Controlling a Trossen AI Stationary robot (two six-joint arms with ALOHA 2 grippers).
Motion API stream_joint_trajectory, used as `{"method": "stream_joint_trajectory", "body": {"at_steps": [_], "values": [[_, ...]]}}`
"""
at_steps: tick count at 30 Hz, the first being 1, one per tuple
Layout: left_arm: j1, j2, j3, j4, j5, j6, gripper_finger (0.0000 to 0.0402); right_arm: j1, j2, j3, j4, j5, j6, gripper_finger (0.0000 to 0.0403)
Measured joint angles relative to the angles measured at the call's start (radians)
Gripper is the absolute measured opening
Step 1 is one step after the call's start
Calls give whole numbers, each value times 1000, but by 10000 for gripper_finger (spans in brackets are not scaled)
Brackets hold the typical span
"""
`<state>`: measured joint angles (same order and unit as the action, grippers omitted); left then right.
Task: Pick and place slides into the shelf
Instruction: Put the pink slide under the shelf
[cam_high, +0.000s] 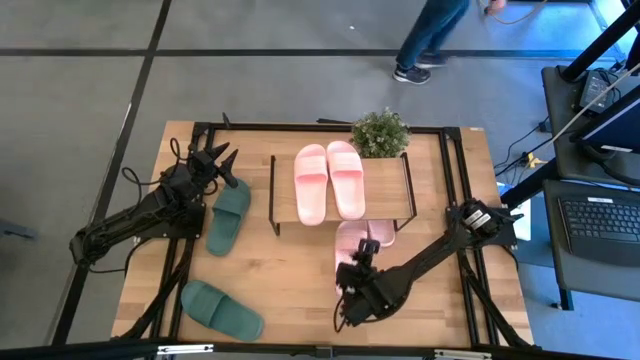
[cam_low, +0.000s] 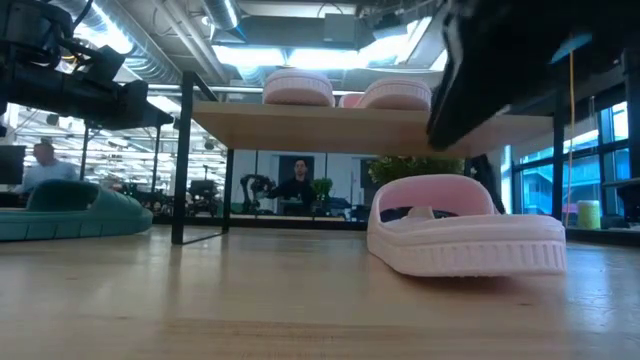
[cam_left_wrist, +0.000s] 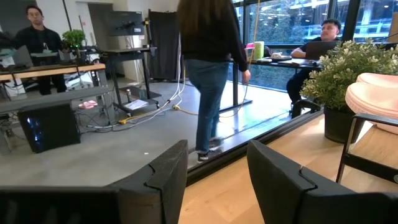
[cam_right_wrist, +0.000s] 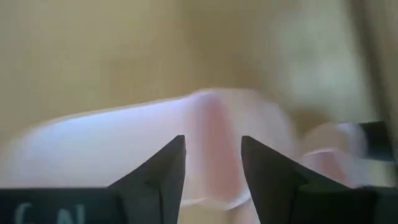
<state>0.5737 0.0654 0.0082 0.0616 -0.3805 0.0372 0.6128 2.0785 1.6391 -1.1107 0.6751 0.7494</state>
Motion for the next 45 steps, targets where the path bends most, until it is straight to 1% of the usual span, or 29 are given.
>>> {"method": "stream_joint_trajectory", "body": {"at_steps": [4, 7, 10, 12, 16, 19, 21, 24, 31, 37, 45], "values": [[0, 0, 0, 0, 0, 0, 159, 21, -1, 88, 32, -164, 5, 157], [0, 0, 0, 0, 0, 0, 159, 36, -1, 112, 89, -235, 5, 157], [0, 0, 0, 0, 0, 0, 159, 42, -1, 104, 169, -291, 11, 157], [0, 0, 0, 0, 0, 0, 159, 44, -1, 86, 190, -334, 59, 157], [0, 0, 0, 0, 0, -1, 159, 47, 0, 7, 315, -418, 134, 157], [0, 0, 0, 0, 0, -1, 159, 47, 0, -65, 475, -499, 137, 157], [0, 0, 0, 0, 0, -1, 159, 47, 1, -106, 539, -533, 136, 157], [0, 0, 0, 0, 0, -1, 159, 47, 1, -139, 575, -539, 164, 157], [0, 0, 0, 0, 0, -2, 159, 46, 1, -157, 422, -530, 241, 157], [0, 0, 0, 0, 0, -2, 159, 44, 1, -157, 335, -476, 241, 157], [0, 0, 0, 0, 0, -2, 159, 41, 1, -157, 326, -486, 237, 157]]}}
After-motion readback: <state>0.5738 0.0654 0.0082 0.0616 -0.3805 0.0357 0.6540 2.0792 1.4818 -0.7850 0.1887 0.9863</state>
